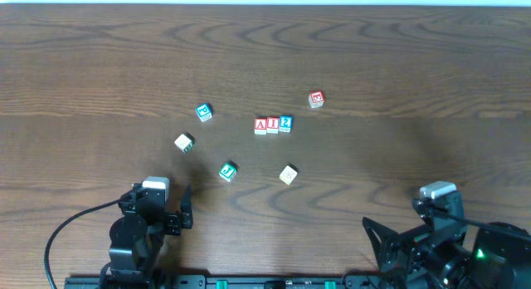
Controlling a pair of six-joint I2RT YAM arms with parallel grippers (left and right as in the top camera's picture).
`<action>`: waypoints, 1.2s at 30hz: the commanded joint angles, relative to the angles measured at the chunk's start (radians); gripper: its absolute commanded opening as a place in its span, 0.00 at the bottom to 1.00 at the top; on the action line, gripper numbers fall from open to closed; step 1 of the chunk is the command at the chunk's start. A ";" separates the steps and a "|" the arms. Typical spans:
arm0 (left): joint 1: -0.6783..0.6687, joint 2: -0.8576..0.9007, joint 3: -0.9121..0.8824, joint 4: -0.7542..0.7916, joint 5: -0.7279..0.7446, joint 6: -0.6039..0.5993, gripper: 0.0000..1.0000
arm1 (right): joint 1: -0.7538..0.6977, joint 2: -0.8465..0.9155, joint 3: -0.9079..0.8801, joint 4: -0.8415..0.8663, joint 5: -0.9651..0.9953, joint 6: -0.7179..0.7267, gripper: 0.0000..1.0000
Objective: Spell out Ai2
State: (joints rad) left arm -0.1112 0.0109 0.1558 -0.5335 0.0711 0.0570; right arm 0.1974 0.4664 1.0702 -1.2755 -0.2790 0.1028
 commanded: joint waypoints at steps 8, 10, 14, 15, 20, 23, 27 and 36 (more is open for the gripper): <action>0.008 -0.006 -0.013 0.008 -0.015 0.014 0.95 | -0.002 -0.003 0.000 -0.002 0.002 0.013 1.00; 0.008 -0.006 -0.013 0.008 -0.015 0.014 0.95 | -0.002 -0.003 0.000 -0.002 0.002 0.013 0.99; 0.008 -0.006 -0.013 0.008 -0.015 0.014 0.96 | -0.002 -0.003 0.000 -0.002 0.002 0.013 0.99; 0.008 -0.006 -0.013 0.008 -0.015 0.014 0.95 | -0.002 -0.003 0.000 -0.002 0.002 0.013 0.99; 0.008 -0.006 -0.013 0.008 -0.015 0.014 0.95 | -0.002 -0.003 0.000 0.004 0.036 -0.028 0.99; 0.008 -0.006 -0.013 0.008 -0.015 0.014 0.95 | -0.015 -0.015 -0.020 0.047 0.103 -0.118 0.99; 0.008 -0.006 -0.013 0.008 -0.015 0.014 0.95 | -0.102 -0.123 -0.148 0.191 0.103 -0.265 0.99; 0.008 -0.006 -0.013 0.008 -0.015 0.014 0.95 | -0.230 -0.417 -0.509 0.327 0.103 -0.298 0.99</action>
State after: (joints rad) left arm -0.1108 0.0109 0.1558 -0.5327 0.0708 0.0570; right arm -0.0101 0.0845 0.6186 -0.9573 -0.1837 -0.1646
